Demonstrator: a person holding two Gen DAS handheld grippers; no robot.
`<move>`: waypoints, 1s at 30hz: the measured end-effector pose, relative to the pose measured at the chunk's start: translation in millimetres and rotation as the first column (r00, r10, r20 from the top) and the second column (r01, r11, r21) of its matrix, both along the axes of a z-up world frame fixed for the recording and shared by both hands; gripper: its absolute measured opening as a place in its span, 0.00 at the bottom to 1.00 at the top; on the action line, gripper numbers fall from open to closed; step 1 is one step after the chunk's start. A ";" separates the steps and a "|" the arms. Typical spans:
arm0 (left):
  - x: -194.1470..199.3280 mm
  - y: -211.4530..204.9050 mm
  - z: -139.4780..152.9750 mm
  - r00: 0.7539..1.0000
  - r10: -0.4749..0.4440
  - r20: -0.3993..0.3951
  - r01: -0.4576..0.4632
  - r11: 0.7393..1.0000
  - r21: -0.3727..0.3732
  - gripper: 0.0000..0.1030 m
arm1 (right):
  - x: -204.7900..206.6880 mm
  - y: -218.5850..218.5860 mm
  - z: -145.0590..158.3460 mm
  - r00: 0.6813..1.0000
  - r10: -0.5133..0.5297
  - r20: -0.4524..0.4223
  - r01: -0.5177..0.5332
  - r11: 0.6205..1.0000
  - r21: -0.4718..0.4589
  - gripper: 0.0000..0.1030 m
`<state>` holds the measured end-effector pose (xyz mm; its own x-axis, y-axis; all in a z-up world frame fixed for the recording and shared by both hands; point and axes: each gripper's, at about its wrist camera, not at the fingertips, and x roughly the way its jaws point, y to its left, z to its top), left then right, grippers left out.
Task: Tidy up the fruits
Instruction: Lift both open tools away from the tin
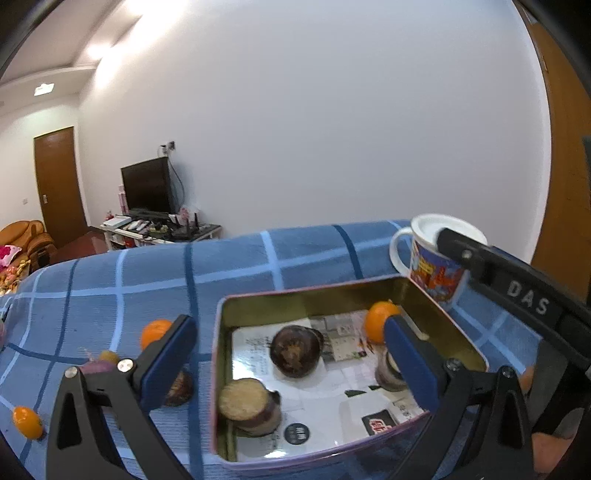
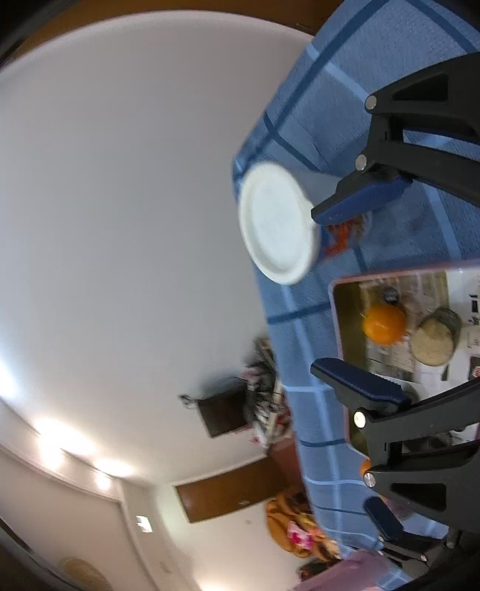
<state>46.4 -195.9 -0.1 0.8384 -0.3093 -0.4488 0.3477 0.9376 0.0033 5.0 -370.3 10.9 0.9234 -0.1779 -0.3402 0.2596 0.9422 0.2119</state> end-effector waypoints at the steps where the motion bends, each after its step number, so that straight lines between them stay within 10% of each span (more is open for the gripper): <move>1: -0.8 3.1 1.7 1.000 0.012 0.012 -0.012 1.000 -0.008 1.00 | -2.9 1.0 1.4 1.000 -0.006 0.016 0.007 1.000 -0.016 0.74; 30: -38.5 45.1 -0.9 0.999 0.030 0.035 -0.030 1.000 0.001 1.00 | -50.0 57.0 -1.6 1.000 -0.029 -0.003 0.027 0.972 -0.233 0.74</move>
<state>7.9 -150.8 -0.9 0.8625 -0.2830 -0.4195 0.3188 0.9477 0.0160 -45.0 -313.3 9.3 0.9147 -0.2786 -0.2926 0.2872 0.9578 -0.0144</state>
